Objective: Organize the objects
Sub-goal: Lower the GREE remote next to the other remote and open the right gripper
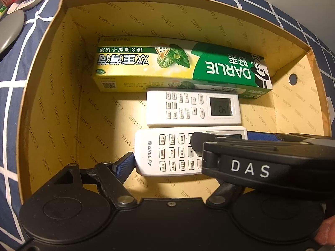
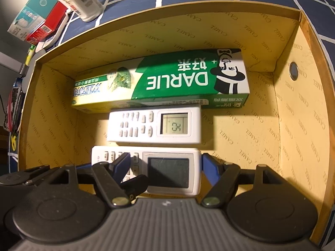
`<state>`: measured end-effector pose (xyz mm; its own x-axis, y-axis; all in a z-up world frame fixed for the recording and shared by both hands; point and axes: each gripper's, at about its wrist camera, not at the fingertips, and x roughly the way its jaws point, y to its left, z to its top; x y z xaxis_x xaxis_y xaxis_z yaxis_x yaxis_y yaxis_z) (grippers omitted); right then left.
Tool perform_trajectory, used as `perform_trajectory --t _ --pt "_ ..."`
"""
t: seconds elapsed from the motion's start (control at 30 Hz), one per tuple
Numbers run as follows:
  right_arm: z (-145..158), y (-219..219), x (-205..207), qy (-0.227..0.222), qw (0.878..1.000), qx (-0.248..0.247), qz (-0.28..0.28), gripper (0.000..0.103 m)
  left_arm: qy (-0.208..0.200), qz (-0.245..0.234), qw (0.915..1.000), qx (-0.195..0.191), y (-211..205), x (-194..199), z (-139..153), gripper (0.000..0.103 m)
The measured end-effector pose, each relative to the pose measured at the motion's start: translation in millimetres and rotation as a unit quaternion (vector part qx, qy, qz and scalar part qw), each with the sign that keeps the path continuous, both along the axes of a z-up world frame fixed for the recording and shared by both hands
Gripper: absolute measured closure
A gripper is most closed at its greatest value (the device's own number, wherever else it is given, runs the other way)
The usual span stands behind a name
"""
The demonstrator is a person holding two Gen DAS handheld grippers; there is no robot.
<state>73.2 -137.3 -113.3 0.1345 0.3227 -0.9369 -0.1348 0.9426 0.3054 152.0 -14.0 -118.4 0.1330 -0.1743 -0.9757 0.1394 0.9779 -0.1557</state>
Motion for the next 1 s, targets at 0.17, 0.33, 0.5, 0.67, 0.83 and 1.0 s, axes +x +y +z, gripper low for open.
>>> perform_trajectory --t 0.17,0.33,0.5,0.67,0.83,1.0 --pt "-8 2 8 0.013 1.000 -0.005 -0.003 0.030 0.012 0.000 0.9999 -0.003 0 6 -8 0.027" --pt "-10 4 11 0.016 1.000 -0.008 -0.001 0.029 0.018 0.006 0.9998 -0.010 3 8 -11 0.026" --pt "-10 3 11 0.018 1.000 -0.007 0.000 0.029 0.019 0.011 0.9997 -0.008 2 8 -10 0.026" --pt "-4 1 9 0.009 1.000 -0.011 0.000 0.029 0.011 0.013 0.9999 0.000 2 3 -2 0.025" --pt "11 -3 4 -0.005 1.000 -0.007 0.003 0.028 0.000 0.024 0.9997 0.004 1 -4 13 0.024" --pt "33 -12 0 -0.026 1.000 0.005 0.008 0.026 -0.019 0.044 0.9987 0.015 -2 -16 32 0.018"
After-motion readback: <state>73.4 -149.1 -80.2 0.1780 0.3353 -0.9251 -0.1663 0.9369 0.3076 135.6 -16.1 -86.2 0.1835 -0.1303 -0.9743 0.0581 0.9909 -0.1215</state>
